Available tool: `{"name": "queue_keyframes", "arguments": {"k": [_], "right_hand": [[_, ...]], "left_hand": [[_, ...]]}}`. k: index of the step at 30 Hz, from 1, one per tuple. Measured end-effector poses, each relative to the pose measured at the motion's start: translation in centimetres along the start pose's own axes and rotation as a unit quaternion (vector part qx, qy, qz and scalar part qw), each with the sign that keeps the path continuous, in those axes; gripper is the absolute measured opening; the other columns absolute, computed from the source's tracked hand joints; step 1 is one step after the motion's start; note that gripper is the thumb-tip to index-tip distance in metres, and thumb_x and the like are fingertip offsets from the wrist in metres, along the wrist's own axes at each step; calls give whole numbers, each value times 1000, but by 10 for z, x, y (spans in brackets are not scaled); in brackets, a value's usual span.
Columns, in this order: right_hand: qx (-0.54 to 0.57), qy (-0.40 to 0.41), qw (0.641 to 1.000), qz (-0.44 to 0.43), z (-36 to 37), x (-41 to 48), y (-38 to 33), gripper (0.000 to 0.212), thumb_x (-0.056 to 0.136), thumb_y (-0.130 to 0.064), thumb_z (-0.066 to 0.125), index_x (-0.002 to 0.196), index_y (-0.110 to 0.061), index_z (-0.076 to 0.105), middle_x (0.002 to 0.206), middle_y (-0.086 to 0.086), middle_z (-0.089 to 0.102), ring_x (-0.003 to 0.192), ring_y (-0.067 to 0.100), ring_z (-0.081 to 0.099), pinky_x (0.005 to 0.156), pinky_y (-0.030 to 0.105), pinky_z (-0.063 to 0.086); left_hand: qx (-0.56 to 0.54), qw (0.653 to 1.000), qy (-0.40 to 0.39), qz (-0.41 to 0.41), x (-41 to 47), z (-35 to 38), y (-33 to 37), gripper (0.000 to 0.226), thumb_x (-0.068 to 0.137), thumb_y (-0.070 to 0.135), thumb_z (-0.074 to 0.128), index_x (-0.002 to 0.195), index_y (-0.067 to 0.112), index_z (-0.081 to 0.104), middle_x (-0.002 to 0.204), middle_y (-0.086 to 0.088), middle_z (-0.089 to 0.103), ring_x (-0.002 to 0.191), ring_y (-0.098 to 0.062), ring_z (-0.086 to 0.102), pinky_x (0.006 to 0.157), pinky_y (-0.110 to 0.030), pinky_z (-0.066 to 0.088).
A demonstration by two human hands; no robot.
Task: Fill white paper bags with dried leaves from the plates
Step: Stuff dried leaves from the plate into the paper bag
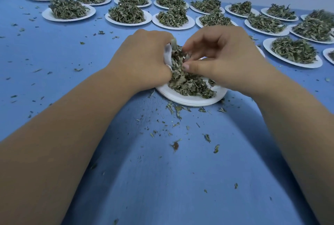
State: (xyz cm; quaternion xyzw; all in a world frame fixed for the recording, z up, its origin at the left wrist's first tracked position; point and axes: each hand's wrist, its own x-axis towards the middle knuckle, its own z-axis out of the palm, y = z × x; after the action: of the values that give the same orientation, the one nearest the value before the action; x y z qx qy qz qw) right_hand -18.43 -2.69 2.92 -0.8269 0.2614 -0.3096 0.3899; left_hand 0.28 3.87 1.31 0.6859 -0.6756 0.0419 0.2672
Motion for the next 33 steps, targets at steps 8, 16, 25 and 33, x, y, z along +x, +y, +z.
{"name": "queue_keyframes", "arguments": {"k": [8, 16, 25, 33], "right_hand": [[-87, 51, 995, 9, 8, 8, 3, 17, 68, -19, 72, 80, -30, 65, 91, -10, 71, 81, -1, 66, 64, 20, 47], [-84, 44, 995, 17, 12, 17, 4, 19, 72, -12, 65, 85, -22, 58, 87, 1, 73, 64, 10, 62, 61, 28, 50], [-38, -37, 998, -44, -9, -1, 2, 22, 85, -29, 78, 106, -32, 74, 109, -15, 73, 101, 9, 70, 77, 26, 54], [-21, 19, 998, -48, 4, 1, 1, 14, 86, -6, 79, 86, -21, 77, 72, -11, 74, 62, -3, 65, 59, 10, 48]], "left_hand": [[21, 999, -23, 34, 0, 7, 15, 23, 69, 14, 64, 68, 20, 41, 61, 1, 48, 62, -23, 49, 51, -32, 34], [22, 998, -7, 61, 0, 7, 19, 19, 71, 15, 60, 72, 26, 44, 61, 5, 45, 67, -27, 49, 55, -33, 36], [29, 999, 33, -3, 5, 5, 1, 25, 73, 22, 63, 67, 19, 39, 64, -1, 48, 64, -26, 47, 52, -31, 28], [32, 999, 26, 5, 6, 7, 3, 25, 75, 26, 57, 66, 22, 35, 61, 2, 42, 56, -14, 38, 51, -31, 23]]}}
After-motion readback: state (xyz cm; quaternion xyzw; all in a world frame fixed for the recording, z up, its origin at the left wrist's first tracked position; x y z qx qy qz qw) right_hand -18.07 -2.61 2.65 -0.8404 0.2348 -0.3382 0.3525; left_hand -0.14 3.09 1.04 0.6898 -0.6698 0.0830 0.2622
